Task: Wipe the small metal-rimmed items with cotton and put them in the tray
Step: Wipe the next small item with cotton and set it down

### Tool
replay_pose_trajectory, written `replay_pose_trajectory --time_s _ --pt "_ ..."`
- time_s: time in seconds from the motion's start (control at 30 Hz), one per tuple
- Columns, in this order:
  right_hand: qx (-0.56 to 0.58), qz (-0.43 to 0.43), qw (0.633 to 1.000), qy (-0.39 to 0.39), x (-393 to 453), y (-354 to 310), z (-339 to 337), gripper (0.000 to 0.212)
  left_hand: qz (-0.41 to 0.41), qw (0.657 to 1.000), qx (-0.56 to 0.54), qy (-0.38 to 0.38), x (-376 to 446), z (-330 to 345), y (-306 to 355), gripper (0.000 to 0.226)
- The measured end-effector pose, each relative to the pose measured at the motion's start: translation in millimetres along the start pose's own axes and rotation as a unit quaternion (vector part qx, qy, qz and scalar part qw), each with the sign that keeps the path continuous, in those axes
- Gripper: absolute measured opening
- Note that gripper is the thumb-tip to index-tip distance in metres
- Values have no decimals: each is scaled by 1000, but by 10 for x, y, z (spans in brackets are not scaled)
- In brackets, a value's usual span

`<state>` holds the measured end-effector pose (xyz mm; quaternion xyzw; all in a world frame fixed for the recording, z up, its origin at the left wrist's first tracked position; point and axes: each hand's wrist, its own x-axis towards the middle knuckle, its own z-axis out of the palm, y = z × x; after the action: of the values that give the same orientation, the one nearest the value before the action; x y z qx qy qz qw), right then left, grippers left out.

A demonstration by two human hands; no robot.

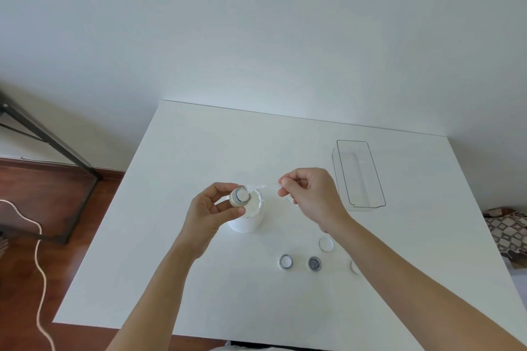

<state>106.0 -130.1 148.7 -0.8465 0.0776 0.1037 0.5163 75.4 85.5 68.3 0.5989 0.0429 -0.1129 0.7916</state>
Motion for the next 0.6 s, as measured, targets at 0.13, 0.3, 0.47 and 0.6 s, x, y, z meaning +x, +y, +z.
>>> replay_pose_trajectory --time_s 0.13,0.3,0.47,0.6 --pt "-20 -15 1000 -7 5 -10 17 15 -7 1000 6 -4 6 4 5 42" --pt "-76 -57 995 -35 13 -58 16 16 -13 1000 18 -20 4 -4 13 46" --pt "-80 -103 991 -10 39 -105 -97 16 -18 1000 11 -16 -1 -24 15 44" --pt "-84 -114 990 11 57 -63 -75 16 -20 1000 2 -16 3 -16 9 43"
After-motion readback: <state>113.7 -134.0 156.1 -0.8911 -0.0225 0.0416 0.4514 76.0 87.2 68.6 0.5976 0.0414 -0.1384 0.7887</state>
